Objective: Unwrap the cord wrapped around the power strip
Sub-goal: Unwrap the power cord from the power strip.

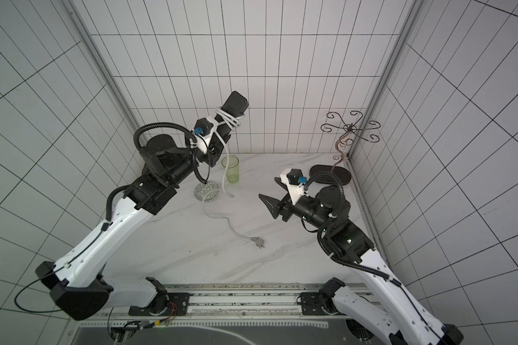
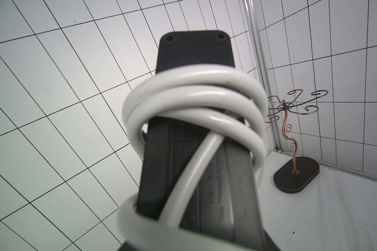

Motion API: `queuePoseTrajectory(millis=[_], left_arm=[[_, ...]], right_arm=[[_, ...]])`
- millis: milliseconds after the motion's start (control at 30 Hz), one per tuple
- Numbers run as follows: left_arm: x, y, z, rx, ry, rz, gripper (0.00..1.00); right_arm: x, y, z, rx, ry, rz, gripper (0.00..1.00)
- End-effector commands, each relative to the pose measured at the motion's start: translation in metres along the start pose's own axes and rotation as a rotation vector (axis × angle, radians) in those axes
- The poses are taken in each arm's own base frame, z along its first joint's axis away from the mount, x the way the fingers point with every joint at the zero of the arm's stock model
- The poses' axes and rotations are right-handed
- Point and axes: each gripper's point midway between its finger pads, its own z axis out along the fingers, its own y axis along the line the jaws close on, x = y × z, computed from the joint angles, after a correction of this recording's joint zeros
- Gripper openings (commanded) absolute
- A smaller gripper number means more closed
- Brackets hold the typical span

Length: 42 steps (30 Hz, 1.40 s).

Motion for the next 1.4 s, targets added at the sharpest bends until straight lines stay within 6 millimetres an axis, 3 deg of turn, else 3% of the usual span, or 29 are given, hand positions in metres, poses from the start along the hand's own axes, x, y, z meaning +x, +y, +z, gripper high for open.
queuePoseTrajectory(millis=[0, 67, 167, 333, 567, 800, 1033, 1233, 1367], left_arm=[[-0.039, 0.011, -0.011, -0.024, -0.108, -0.031, 0.00], [-0.039, 0.011, -0.011, -0.022, -0.106, -0.030, 0.00], [-0.041, 0.012, -0.011, -0.024, -0.109, -0.033, 0.00], [-0.043, 0.013, -0.014, -0.026, -0.103, -0.026, 0.00], [-0.037, 0.008, -0.017, -0.005, -0.072, -0.002, 0.00], [-0.030, 0.004, -0.017, 0.018, -0.050, 0.010, 0.00], [-0.028, 0.002, -0.017, 0.026, -0.039, 0.013, 0.00], [-0.023, 0.000, -0.018, 0.035, -0.020, 0.012, 0.00], [-0.018, -0.003, -0.017, 0.043, -0.010, 0.010, 0.00]], right_arm=[[0.044, 0.019, 0.032, -0.109, -0.019, -0.027, 0.77], [0.058, 0.031, 0.047, -0.149, -0.005, 0.011, 0.79], [0.083, 0.030, 0.065, -0.102, -0.043, 0.058, 0.80], [0.093, 0.018, 0.082, -0.015, -0.109, 0.063, 0.81], [0.068, 0.018, 0.074, 0.005, -0.152, -0.054, 0.81], [0.065, 0.039, 0.100, -0.122, -0.117, -0.148, 0.70], [0.055, 0.030, 0.122, -0.079, -0.147, -0.190, 0.57], [0.044, 0.029, 0.127, -0.069, -0.180, -0.206, 0.63], [0.038, 0.033, 0.130, -0.091, -0.198, -0.215, 0.50]])
